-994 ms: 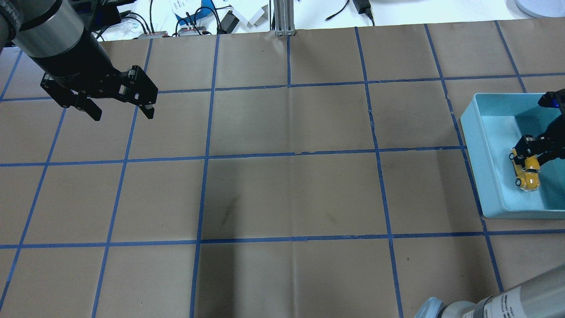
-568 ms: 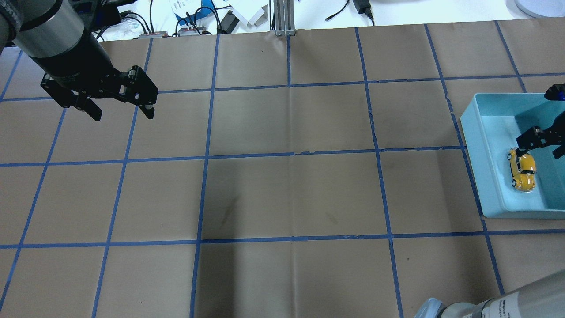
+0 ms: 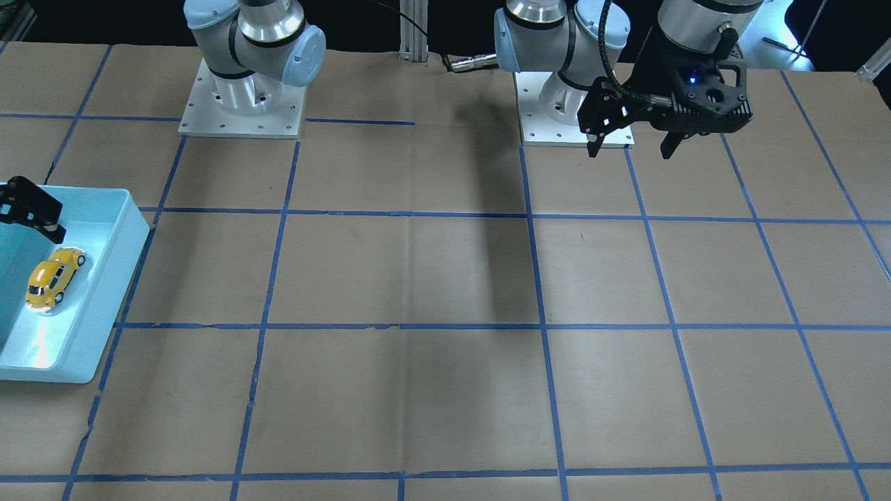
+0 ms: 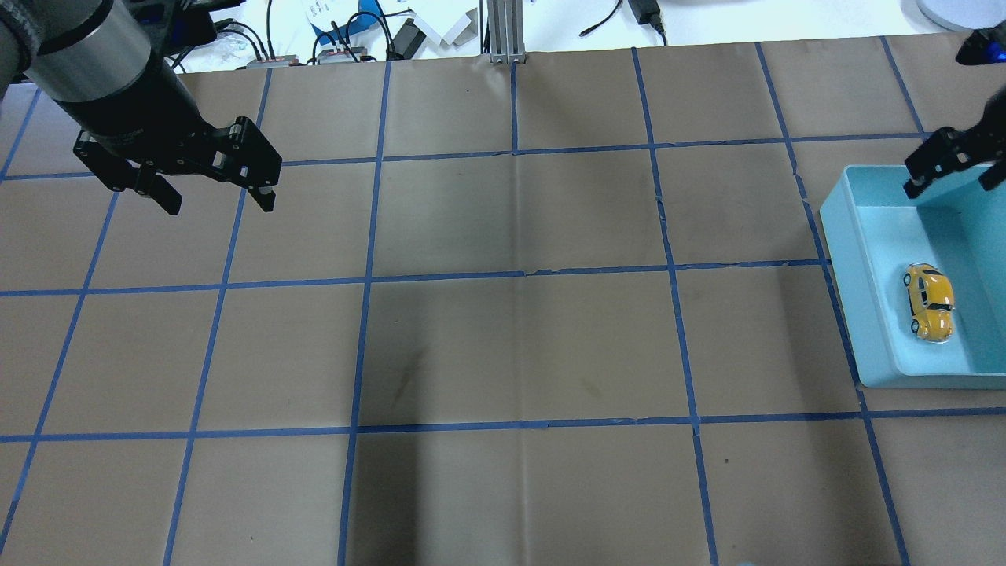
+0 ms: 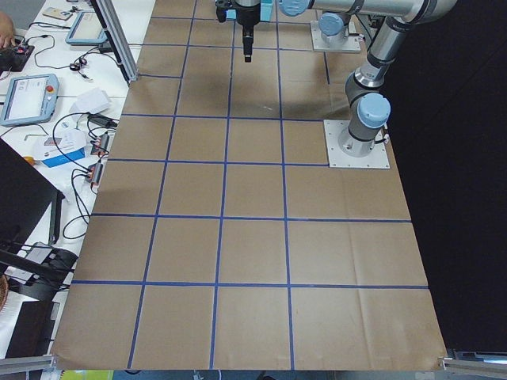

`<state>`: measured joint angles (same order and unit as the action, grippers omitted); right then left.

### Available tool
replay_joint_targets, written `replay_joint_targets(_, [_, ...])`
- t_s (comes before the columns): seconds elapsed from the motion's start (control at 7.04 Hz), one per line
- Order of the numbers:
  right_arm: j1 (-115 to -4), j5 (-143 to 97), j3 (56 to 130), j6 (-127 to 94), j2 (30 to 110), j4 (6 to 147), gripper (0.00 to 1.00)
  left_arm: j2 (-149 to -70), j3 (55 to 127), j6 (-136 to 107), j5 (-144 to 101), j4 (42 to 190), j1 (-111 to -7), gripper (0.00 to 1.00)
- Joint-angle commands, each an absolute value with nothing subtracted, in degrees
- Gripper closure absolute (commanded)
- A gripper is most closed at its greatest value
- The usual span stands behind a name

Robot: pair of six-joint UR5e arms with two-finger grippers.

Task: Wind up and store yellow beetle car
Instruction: 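Raise the right gripper up out of the bin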

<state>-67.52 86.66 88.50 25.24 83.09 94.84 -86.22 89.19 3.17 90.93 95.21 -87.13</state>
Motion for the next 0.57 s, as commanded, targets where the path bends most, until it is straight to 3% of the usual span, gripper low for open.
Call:
replay_joint_targets(0.0, [-79.48,84.03,83.42,3.31,83.76,88.61,0.01,-86.04,89.21,3.08,90.88,95.27,-87.27,0.0])
replay_joint_targets(0.43, [-92.09,89.35,82.18,-3.78,84.2,89.39,0.01,-86.66,88.69,-0.17,89.91,95.19,-87.1,0.0])
